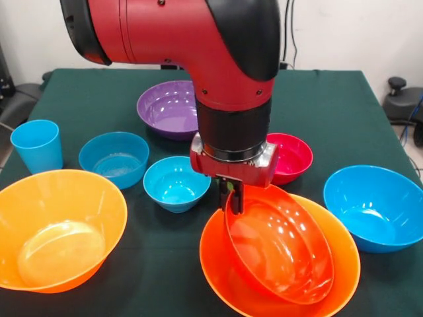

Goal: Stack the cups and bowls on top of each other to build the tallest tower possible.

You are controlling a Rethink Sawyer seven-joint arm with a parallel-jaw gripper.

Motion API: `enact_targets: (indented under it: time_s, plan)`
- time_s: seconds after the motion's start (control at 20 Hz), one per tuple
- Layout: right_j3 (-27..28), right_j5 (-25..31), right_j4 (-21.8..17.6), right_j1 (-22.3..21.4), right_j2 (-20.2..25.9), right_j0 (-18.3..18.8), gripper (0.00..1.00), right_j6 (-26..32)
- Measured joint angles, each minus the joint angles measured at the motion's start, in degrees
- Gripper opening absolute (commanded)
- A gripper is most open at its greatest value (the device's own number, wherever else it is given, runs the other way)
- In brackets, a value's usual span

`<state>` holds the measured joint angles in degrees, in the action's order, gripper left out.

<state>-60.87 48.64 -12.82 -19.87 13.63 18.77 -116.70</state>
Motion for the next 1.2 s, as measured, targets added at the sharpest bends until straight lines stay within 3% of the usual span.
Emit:
enact_targets:
  time_s: [0.4, 0.45, 1.2]
  plan:
    - [-0.01, 0.05, -1.27, -0.91, -0.01, 0.05, 0.0, 0.0]
    - [0.0, 0.05, -1.35, -1.06, 0.0, 0.22, 1.0, 0.0]
    - [-0.01, 0.05, -1.36, -2.23, 0.0, 1.21, 1.0, 0.0]
